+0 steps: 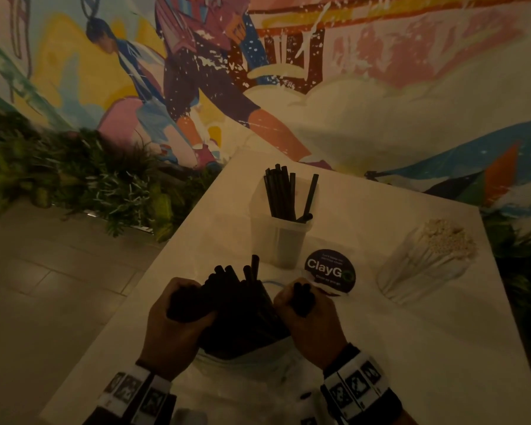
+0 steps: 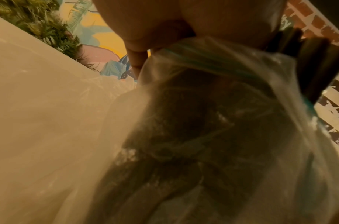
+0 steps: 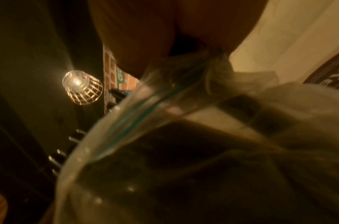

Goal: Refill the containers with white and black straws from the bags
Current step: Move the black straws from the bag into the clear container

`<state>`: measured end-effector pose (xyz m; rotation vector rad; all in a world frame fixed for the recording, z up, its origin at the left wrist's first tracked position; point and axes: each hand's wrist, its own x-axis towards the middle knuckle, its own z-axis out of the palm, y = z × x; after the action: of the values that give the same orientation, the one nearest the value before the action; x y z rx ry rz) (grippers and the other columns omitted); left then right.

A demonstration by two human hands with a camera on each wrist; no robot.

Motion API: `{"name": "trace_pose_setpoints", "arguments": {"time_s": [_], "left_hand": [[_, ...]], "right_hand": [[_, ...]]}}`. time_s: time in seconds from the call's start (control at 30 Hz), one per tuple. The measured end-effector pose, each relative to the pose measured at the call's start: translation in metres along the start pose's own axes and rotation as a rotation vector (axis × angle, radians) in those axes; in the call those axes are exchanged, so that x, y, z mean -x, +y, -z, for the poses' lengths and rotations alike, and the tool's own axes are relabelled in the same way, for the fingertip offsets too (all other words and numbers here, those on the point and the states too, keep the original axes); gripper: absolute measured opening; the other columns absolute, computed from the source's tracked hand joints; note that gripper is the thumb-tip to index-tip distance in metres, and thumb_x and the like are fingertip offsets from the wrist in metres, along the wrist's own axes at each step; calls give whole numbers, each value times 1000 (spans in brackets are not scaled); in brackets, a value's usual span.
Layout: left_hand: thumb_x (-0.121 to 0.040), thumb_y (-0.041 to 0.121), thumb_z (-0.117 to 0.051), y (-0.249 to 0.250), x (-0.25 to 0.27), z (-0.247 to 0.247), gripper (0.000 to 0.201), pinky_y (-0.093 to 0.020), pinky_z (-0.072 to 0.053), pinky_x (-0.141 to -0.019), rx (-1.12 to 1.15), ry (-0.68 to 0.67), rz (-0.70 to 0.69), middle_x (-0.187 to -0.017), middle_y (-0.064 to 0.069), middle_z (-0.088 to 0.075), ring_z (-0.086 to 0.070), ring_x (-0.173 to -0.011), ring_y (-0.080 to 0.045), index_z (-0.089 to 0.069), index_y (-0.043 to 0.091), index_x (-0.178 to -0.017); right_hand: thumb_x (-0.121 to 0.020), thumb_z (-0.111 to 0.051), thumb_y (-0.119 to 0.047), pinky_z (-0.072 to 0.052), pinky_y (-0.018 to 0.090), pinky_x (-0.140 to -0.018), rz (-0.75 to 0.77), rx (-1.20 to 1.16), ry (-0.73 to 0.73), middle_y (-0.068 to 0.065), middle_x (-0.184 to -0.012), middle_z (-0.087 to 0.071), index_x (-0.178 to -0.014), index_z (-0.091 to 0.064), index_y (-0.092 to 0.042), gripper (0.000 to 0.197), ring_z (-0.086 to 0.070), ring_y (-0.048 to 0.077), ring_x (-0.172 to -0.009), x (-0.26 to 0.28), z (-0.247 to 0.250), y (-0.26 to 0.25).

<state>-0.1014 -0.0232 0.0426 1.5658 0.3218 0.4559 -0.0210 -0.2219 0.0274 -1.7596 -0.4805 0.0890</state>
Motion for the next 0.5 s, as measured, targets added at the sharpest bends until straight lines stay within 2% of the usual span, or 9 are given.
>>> {"name": "trace_pose_setpoints", "arguments": {"time_s": [0.07,0.17,0.23,0.3,0.33,0.43,0.5], "left_hand": [[-47,35,-75,1,0,0,47,-38,-55,-71,-18,-8,-11,-82,-7,-66,-65,-76,-26,-58,12,-84],[-45,35,-76,1,0,0,49,-25,-57,-66,11,9,-1,-77,-3,-67,-65,-70,-15,-58,9,-82],[-46,35,-76,-1,0,1,39,-23,-57,-66,6,10,-4,-78,-3,-67,-64,-70,-16,-60,19,-78],[-46,36,-75,-1,1,0,30,-23,-57,-67,9,5,-9,-79,-2,-67,-64,-71,-17,-62,30,-73],[-46,36,-75,0,1,0,29,-22,-57,-67,18,1,-9,-79,-2,-67,-64,-71,-16,-62,33,-72],[-47,36,-74,1,0,0,28,-20,-56,-66,2,-1,-20,-81,-2,-67,-64,-71,-15,-62,35,-72],[-47,36,-74,0,1,1,28,-19,-56,-66,3,4,-22,-81,-2,-67,-64,-71,-14,-62,34,-72]], "right_hand": [[-85,-57,-30,-46,19,-61,20,7,42,-10,-64,-58,-70,-53,-13,24,-56,6,-61,0,2,-1],[-89,-62,-12,-50,31,-63,9,-10,95,6,-66,-59,-71,-53,-10,20,-59,22,-64,-3,4,-2],[-90,-60,-10,-49,28,-64,-60,24,39,2,-67,-61,-71,-55,-10,19,-60,16,-65,-5,3,8],[-89,-60,-7,-48,23,-73,-158,79,-59,-12,-71,-64,-73,-60,-13,17,-61,3,-73,-3,1,22],[-88,-60,-6,-47,22,-78,-196,101,-84,-14,-72,-64,-74,-62,-13,16,-61,1,-77,-1,1,27],[-86,-60,-2,-45,15,-77,-243,106,-93,-10,-72,-65,-74,-63,-15,18,-61,0,-77,-2,2,30],[-85,-60,2,-45,13,-78,-248,71,-87,-15,-72,-66,-72,-61,-18,24,-61,-4,-79,-2,1,26]]}}
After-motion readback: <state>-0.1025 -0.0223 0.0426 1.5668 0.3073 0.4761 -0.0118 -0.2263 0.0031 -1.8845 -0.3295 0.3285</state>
